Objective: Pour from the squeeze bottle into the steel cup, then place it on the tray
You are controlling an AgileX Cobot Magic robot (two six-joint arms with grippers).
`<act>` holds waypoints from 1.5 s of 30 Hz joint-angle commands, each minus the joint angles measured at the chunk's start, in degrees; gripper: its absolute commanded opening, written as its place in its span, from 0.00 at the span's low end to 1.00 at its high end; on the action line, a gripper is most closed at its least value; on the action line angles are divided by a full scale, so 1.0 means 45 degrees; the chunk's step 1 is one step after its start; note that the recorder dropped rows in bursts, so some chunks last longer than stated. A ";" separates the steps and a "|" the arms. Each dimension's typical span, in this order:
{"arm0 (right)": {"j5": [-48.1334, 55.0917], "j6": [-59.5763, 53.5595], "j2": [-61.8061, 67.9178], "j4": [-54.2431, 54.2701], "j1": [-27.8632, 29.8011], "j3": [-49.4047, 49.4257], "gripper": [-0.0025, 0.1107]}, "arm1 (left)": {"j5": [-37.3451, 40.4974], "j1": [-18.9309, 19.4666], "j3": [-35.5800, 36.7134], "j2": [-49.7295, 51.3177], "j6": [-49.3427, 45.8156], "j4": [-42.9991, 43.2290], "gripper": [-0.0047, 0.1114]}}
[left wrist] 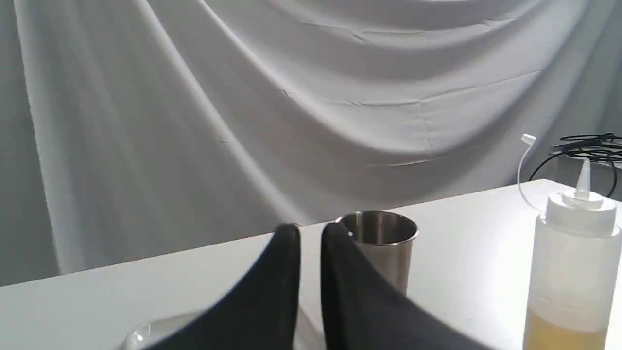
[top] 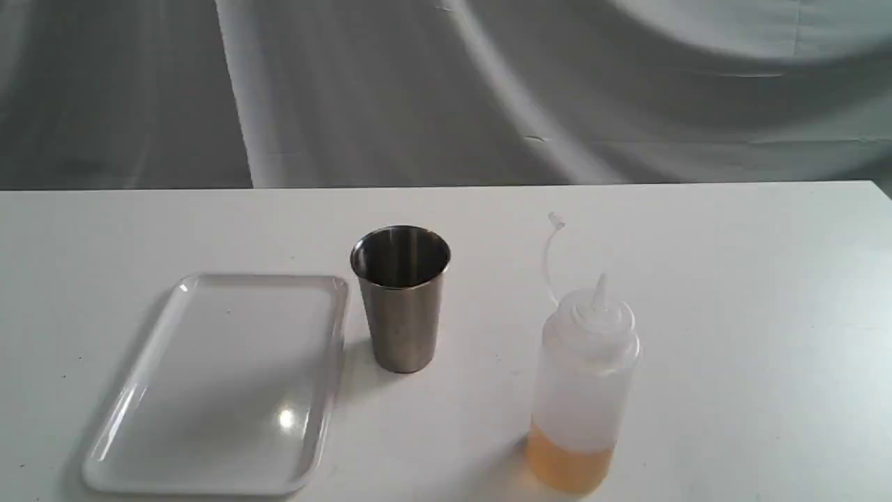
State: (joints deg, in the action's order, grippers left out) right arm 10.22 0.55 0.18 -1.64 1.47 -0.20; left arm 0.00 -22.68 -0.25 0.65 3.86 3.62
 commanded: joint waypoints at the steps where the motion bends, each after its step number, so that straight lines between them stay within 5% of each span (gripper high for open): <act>1: -0.1637 -0.0030 -0.0040 0.1077 0.0088 0.0044 0.02 | 0.0000 0.0025 0.0057 0.0039 0.0026 0.0053 0.11; 6: -0.2972 0.0707 -0.0040 0.2091 0.0088 0.0044 0.02 | 0.0000 0.0025 0.0057 0.0039 0.0026 0.0053 0.11; 11: -0.3187 0.2300 -0.0040 0.5613 0.0088 0.0044 0.02 | 0.0000 0.0025 0.0057 0.0039 0.0026 0.0053 0.11; 19: 0.0338 0.1590 -0.0040 0.4602 0.0088 -0.1499 0.02 | 0.0000 0.0025 0.0057 0.0039 0.0026 0.0053 0.11; 25: 0.2705 -0.0673 0.1980 0.2257 0.0088 -0.4054 0.02 | 0.0000 0.0025 0.0057 0.0039 0.0026 0.0053 0.11; 31: 0.2546 -0.3283 0.5227 0.2457 0.0088 -0.6033 0.02 | 0.0000 0.0025 0.0057 0.0039 0.0026 0.0053 0.11; 39: 0.1578 -0.7318 0.9392 0.7260 -0.0437 -0.6958 0.02 | 0.0000 0.0025 0.0057 0.0039 0.0026 0.0053 0.11; 45: -0.0347 -0.9638 1.1127 0.9539 -0.2735 -0.6936 0.02 | 0.0000 0.0025 0.0057 0.0039 0.0026 0.0053 0.11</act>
State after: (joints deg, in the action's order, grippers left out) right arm 12.53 -39.90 48.95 38.77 -8.22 -31.10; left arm 0.00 -22.68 -0.25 0.65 3.86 3.62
